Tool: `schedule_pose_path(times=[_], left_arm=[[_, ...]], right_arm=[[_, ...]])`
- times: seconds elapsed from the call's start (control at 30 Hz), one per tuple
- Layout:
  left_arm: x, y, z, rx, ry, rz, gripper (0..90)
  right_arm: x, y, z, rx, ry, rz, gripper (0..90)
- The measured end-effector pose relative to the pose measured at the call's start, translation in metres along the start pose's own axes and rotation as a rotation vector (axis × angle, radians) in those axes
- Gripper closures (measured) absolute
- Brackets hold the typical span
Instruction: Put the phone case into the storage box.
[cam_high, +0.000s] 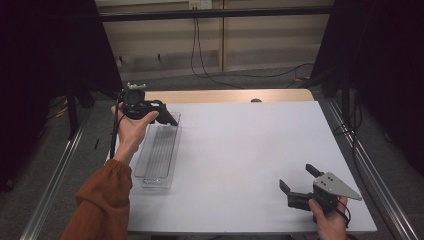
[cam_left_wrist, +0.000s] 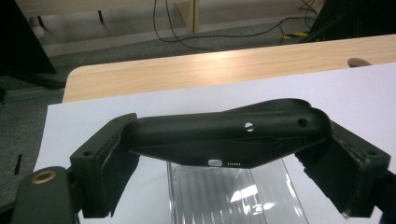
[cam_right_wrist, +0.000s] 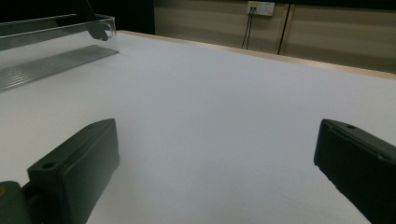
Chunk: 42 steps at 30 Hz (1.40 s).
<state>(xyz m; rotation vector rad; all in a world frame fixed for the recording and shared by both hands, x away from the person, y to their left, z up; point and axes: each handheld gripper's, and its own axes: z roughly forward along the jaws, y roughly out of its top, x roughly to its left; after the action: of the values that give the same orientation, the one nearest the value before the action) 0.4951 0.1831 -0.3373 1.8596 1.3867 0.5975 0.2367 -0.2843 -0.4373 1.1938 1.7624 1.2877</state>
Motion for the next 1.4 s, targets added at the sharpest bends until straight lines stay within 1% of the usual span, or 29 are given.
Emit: schedule_pose_path(times=[0.3, 0.33, 0.47, 0.5, 0.57, 0.67, 0.73, 0.97, 1.07, 1.17, 1.27, 1.4], left_arm=[[-0.003, -0.004, 0.008, 0.012, 0.018, -0.014, 14.7], [-0.003, -0.004, 0.009, 0.015, 0.018, -0.009, 14.7], [-0.005, -0.005, 0.013, 0.008, 0.026, -0.023, 14.6], [-0.005, -0.005, 0.013, 0.013, 0.025, -0.016, 14.6], [-0.005, -0.006, 0.014, 0.003, 0.030, -0.023, 14.5], [-0.006, -0.006, 0.015, -0.006, 0.035, -0.017, 14.3], [-0.007, -0.006, 0.016, -0.010, 0.039, -0.027, 14.0], [-0.015, -0.006, 0.022, -0.047, 0.059, -0.004, 13.2], [-0.017, -0.006, 0.025, -0.050, 0.047, -0.009, 13.4], [-0.018, -0.006, 0.026, -0.050, 0.041, 0.010, 13.4], [-0.018, -0.006, 0.027, -0.057, 0.035, 0.007, 13.3], [-0.017, -0.004, 0.028, -0.047, 0.027, 0.017, 13.1]], right_arm=[[0.000, 0.000, 0.000, 0.002, 0.001, -0.002, 0.0], [0.000, 0.000, 0.000, 0.000, 0.001, -0.003, 0.0], [0.000, -0.001, 0.001, 0.002, 0.003, -0.003, 0.0], [0.000, -0.001, 0.001, 0.002, 0.003, -0.004, 0.0], [0.000, -0.001, 0.001, 0.002, 0.004, -0.004, 0.0], [0.000, -0.001, 0.001, 0.002, 0.005, -0.003, 0.0], [0.000, -0.001, 0.001, 0.002, 0.005, -0.004, 0.0], [0.000, -0.001, 0.001, 0.002, 0.009, -0.003, 0.0], [0.000, -0.001, 0.001, 0.004, 0.011, -0.002, 0.0], [0.000, -0.001, 0.001, 0.006, 0.012, -0.003, 0.0], [0.000, -0.001, 0.001, 0.007, 0.013, -0.003, 0.0], [0.000, -0.001, 0.001, 0.009, 0.018, -0.005, 0.0]])
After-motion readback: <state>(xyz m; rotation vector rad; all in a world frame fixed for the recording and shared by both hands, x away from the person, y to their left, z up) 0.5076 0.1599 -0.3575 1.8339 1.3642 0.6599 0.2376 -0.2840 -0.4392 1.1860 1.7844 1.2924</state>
